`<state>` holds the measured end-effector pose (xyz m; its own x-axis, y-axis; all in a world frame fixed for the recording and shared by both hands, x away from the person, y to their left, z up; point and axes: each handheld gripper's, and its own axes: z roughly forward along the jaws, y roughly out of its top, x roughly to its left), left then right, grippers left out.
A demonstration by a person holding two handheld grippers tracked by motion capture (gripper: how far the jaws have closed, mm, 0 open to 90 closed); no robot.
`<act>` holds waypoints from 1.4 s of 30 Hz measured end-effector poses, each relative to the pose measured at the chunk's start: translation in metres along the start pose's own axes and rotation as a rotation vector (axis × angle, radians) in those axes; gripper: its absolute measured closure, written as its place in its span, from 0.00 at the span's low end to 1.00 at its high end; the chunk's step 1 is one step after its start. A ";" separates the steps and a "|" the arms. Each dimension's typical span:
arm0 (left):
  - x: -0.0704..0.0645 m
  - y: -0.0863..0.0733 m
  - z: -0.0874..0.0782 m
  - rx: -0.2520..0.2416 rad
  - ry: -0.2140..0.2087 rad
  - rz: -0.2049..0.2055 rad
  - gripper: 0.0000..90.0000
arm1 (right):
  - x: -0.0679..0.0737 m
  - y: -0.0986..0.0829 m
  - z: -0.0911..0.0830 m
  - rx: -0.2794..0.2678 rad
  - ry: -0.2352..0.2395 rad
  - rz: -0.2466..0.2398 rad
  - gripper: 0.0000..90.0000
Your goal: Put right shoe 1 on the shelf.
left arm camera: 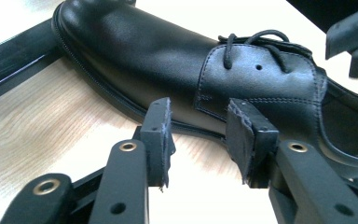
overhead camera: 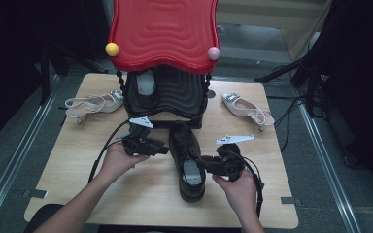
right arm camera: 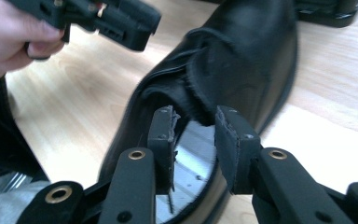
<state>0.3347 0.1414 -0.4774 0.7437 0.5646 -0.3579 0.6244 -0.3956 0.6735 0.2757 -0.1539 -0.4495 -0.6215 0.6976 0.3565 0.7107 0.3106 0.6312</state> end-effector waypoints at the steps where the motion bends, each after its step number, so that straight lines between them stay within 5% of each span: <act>1: 0.000 0.001 -0.002 0.000 -0.001 -0.002 0.66 | 0.003 0.000 0.001 0.012 0.000 -0.007 0.77; 11: -0.001 0.012 -0.023 -0.021 -0.001 0.007 0.67 | 0.023 0.004 0.014 0.055 0.020 -0.037 0.72; 22: -0.006 0.029 -0.047 -0.042 -0.005 0.049 0.87 | 0.036 0.010 0.035 0.107 0.025 -0.044 0.68; 42: -0.009 0.073 -0.088 -0.096 0.025 0.088 0.91 | 0.042 0.015 0.078 0.228 -0.049 -0.004 0.73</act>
<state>0.3527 0.1711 -0.3681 0.7875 0.5496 -0.2790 0.5305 -0.3740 0.7607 0.2865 -0.0697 -0.4786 -0.6114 0.7252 0.3167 0.7679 0.4471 0.4588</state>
